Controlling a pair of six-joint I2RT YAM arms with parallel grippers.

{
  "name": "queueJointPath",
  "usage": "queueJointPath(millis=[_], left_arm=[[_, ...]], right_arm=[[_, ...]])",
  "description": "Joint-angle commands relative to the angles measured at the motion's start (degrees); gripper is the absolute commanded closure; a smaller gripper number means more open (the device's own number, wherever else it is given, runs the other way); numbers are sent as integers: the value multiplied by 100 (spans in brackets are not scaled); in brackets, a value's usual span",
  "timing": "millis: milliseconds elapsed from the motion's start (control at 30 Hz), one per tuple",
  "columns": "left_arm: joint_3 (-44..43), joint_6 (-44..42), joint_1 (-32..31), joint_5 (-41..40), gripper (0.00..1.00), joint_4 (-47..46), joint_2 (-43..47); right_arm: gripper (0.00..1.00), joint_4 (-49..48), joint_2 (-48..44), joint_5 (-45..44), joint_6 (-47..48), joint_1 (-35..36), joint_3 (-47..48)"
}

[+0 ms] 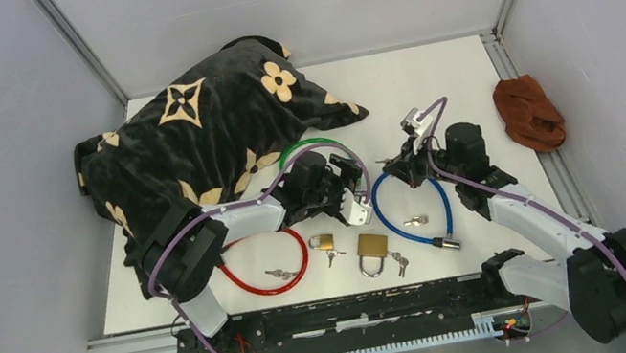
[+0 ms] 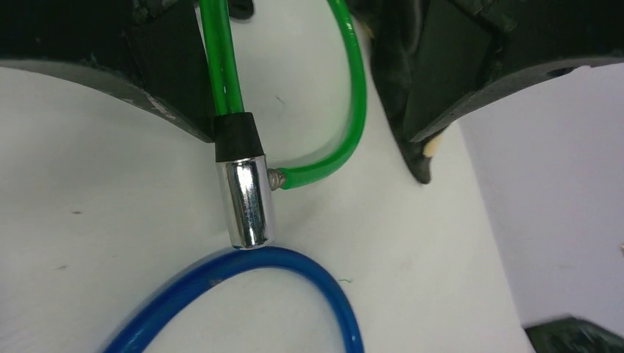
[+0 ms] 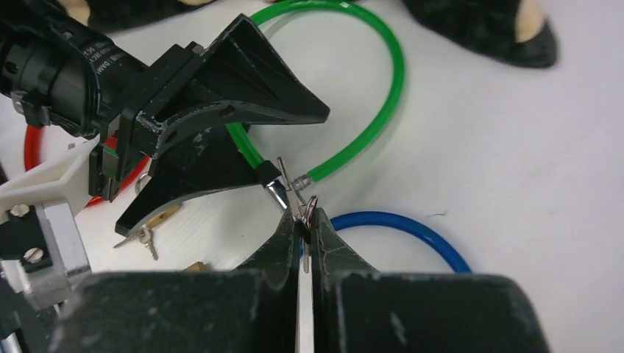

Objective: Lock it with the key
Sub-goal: Place the lock at the center of the board, then place the key at the center of the board, then reset both arms

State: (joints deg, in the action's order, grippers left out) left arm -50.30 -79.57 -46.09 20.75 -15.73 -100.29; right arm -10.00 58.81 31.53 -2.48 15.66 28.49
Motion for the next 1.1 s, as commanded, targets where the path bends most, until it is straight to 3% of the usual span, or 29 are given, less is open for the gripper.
queueJointPath(millis=[0, 167, 267, 467, 633, 733, 800, 1000, 1067], left_arm=[[-334, 1094, -161, 25, 0, 1006, 655], [-509, 2226, -349, 319, 0, 2125, 1168], [-482, 2832, -484, 304, 0, 2132, 1519], [-58, 5111, -503, -388, 0, 1668, 2448], [775, 5828, -415, -1650, 0, 1099, 3223], [1192, 6080, -166, -2124, 0, 704, 3532], [1442, 6345, 96, -2281, 0, 440, 3714], [2358, 7418, 1075, -2594, 0, -525, 4381], [2719, 7774, 1444, -2745, 0, -846, 4650]], right_arm=[[100, -685, 645, 112, -246, 450, 323], [100, -933, 1774, 46, -490, 761, 884], [100, -887, 2421, 21, -480, 997, 1294], [96, -722, 3549, -313, -631, 1198, 2011], [79, 7, 4229, -275, -344, 1252, 2658], [61, 673, 4274, -532, -70, 1279, 2950], [51, 977, 4130, -758, 132, 1278, 3091], [2, 1815, 3011, -1308, 701, 1158, 3045], [2, 1660, 2387, -1411, 652, 881, 2599]])
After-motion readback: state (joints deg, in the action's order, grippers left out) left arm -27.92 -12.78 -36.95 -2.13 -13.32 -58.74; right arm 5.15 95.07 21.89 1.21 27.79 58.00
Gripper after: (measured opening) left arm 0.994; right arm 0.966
